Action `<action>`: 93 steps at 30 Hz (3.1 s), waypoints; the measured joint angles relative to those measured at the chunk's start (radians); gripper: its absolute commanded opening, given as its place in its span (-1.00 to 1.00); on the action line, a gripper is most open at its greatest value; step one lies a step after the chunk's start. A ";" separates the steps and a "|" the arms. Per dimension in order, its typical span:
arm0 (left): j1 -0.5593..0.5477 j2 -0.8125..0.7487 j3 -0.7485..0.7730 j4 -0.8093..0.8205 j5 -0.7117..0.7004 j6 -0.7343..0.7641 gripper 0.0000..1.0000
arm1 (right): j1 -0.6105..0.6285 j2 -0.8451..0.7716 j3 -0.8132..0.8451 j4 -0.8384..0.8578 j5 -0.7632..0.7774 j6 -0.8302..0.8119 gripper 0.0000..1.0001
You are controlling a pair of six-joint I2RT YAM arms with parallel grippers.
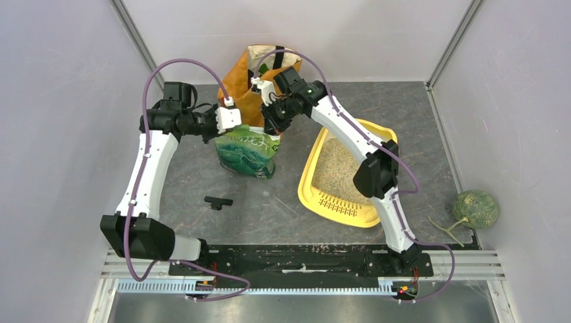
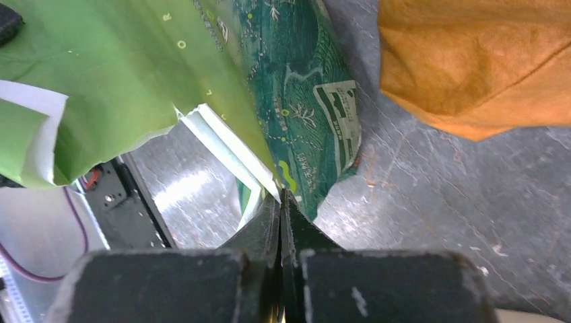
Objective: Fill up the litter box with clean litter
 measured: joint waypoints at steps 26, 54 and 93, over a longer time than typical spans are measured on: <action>-0.176 -0.012 0.021 -0.015 0.067 0.064 -0.24 | -0.026 -0.047 -0.106 0.134 -0.193 0.090 -1.00; -0.250 0.117 0.001 0.066 -0.171 0.213 -0.36 | -0.031 -0.047 -0.117 0.139 -0.216 0.089 -1.00; -0.292 0.154 0.142 -0.234 -0.185 0.293 -0.96 | -0.011 -0.047 -0.052 0.204 0.019 0.192 -1.00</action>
